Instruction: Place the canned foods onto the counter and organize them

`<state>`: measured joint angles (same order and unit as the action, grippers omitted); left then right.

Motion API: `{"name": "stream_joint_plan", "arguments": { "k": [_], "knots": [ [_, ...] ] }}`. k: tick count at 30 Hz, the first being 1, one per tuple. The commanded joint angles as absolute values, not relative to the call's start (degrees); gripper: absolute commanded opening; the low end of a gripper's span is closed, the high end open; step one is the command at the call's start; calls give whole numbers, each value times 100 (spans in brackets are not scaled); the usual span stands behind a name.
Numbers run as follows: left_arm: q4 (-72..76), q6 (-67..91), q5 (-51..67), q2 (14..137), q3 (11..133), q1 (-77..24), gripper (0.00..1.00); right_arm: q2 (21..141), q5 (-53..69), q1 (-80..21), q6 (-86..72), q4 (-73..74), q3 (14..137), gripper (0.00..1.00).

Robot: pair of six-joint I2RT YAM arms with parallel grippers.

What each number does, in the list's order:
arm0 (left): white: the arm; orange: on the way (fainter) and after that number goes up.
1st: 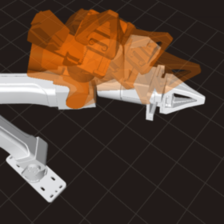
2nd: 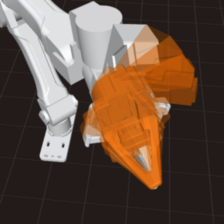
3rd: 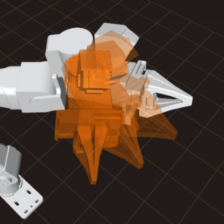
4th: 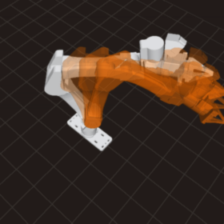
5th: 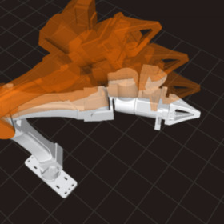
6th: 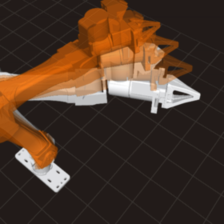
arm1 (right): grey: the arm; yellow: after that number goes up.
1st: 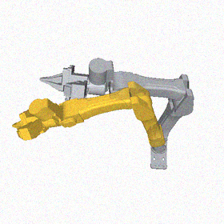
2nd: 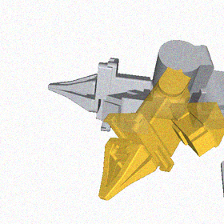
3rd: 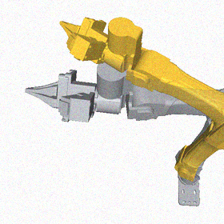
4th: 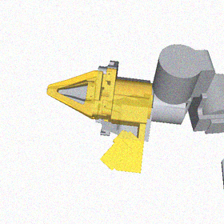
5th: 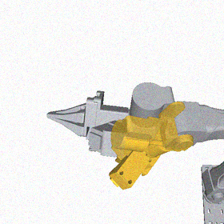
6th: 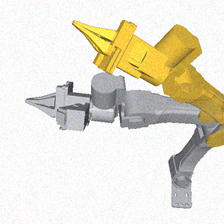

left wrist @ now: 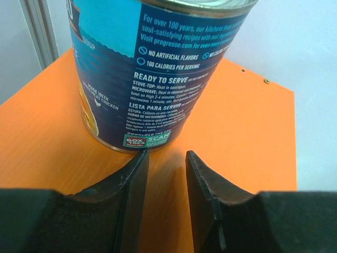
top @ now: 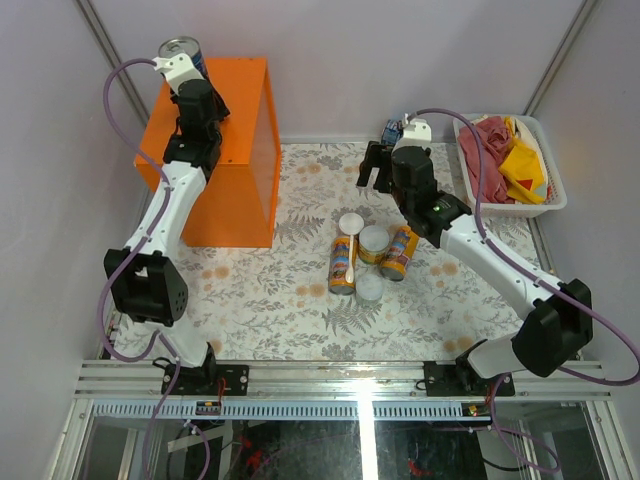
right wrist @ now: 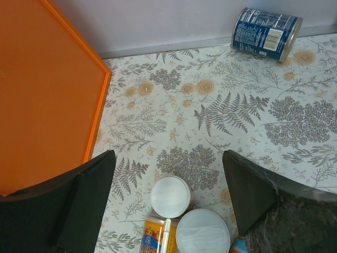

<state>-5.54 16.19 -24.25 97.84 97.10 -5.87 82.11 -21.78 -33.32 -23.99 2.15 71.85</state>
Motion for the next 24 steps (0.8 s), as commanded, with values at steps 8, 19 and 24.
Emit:
{"name": "stream_joint_plan", "arguments": {
  "k": [8, 19, 24],
  "knots": [
    [-326, 2145, -2541, 9949, 10228, -488, 34, 8295, -2346, -3252, -2279, 16, 7601, 91],
    [-1048, 2437, -4043, 9305, 10104, -1440, 35, 8370, -2043, -3252, -1939, 120, 7866, 92],
    [-1618, 2745, -4724, 9022, 10370, -1507, 35, 8483, -1495, -3301, -1679, 168, 8415, 95]
  ]
}}
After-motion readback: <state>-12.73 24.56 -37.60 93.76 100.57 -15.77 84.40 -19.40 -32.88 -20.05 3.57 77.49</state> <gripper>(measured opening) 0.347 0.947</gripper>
